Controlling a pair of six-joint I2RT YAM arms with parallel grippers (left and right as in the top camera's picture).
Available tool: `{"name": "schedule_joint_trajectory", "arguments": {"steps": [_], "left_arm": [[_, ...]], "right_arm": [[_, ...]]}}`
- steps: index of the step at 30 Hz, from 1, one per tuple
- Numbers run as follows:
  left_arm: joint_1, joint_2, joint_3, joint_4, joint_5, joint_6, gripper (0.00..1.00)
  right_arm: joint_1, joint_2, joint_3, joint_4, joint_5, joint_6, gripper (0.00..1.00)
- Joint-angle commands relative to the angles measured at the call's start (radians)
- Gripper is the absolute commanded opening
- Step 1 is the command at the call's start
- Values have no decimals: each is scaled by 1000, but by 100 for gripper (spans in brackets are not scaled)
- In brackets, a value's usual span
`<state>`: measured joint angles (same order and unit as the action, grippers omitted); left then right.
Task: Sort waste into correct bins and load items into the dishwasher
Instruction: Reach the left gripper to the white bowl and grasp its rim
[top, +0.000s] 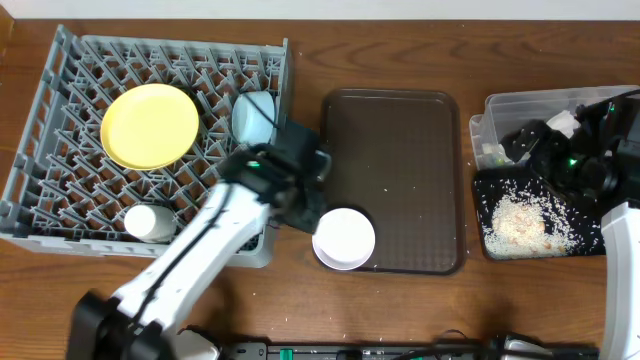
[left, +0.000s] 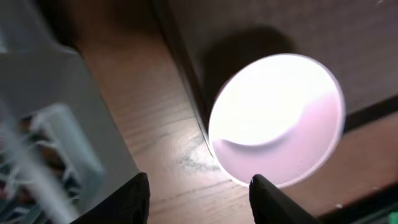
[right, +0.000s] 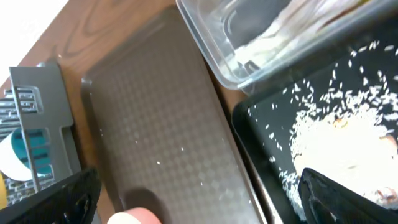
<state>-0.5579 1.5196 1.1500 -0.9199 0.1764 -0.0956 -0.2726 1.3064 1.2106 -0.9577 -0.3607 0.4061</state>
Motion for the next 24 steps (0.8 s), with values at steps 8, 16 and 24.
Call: {"name": "schedule_joint_trajectory", "arguments": {"steps": [8, 16, 24], "left_arm": [[-90, 229, -14, 51, -48, -53, 49], [-151, 288, -14, 104, 84, -52, 28], [-189, 288, -14, 129, 77, -52, 8]], "right_arm": [[-6, 1, 5, -14, -21, 8, 99], [-6, 1, 5, -7, -21, 8, 99], [-6, 1, 5, -7, -21, 8, 99]]}}
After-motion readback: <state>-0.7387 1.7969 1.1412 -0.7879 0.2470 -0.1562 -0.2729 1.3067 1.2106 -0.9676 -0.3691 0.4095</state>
